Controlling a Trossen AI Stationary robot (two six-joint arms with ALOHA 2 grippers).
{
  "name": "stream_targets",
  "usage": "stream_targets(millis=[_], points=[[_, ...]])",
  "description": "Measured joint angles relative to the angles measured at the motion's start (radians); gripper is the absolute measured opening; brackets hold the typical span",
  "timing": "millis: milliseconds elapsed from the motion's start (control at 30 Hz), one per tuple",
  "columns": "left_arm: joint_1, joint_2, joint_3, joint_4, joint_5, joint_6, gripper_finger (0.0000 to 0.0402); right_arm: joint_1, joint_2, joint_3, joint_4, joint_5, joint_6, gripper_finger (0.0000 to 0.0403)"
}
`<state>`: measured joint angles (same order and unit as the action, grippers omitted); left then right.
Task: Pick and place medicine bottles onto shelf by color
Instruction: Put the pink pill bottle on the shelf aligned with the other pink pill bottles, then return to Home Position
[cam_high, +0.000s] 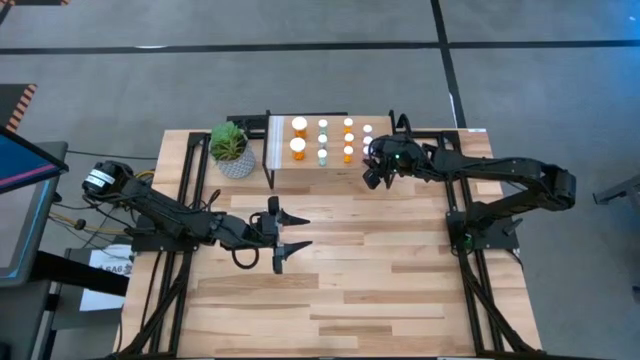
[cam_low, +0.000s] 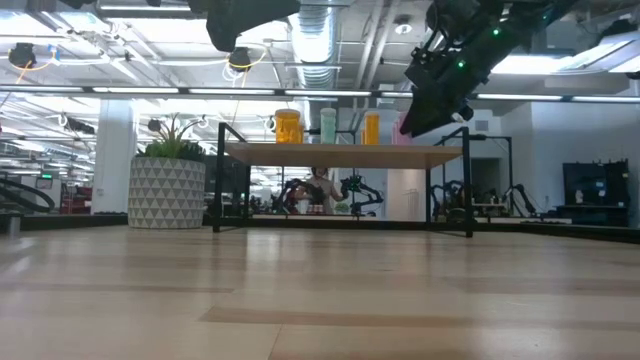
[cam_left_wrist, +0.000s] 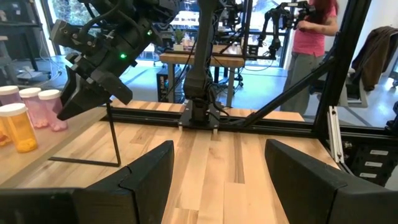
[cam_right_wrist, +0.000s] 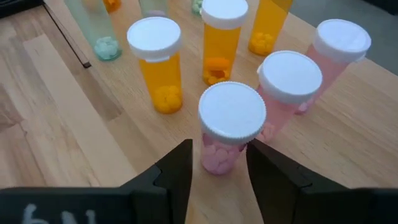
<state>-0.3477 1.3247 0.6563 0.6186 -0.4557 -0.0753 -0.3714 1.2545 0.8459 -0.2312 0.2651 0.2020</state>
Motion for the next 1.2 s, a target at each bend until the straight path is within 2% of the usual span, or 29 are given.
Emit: stream_targets(millis=[267,333,467,667,767,867,1000,1100,1200], points=[[0.0,0.0,0.0,0.0,0.0,0.0,0.024,0.0,-0.003,0.0,-0.007,-0.006,0.0,0.0234],[0.0,0.0,0.0,-0.004,0.0,0.0,0.024,0.0,-0.018,0.006,-0.054,-0.007,0.003,0.0245],[0.0,-0.018,0.0,-0.067,-0.002,0.021,0.024,0.002,-0.072,0.044,-0.203,-0.02,0.047,0.0251],[-0.009,-0.137,0.0,-0.185,-0.003,0.018,0.024,0.076,-0.235,0.066,-0.381,-0.077,0.125,0.0249],[-0.027,-0.228,0.0,-0.276,-0.017,0.012,0.024,0.171,-0.326,0.066,-0.421,-0.096,0.209,0.0249],[-0.052,-0.303,0.0,-0.345,-0.06,0.004,0.024,0.31,-0.39,0.066,-0.411,-0.096,0.212,0.0249],[-0.102,-0.39,0.0,-0.421,-0.084,0.03,0.024,0.524,-0.432,0.04,-0.275,-0.053,0.125,0.0249],[-0.139,-0.447,0.0,-0.495,-0.123,0.05,0.024,0.67,-0.448,-0.022,-0.079,-0.054,-0.011,0.0249],[-0.166,-0.505,0.0,-0.562,-0.16,0.059,0.024,0.774,-0.453,-0.072,0.039,-0.053,-0.145,0.0249]])
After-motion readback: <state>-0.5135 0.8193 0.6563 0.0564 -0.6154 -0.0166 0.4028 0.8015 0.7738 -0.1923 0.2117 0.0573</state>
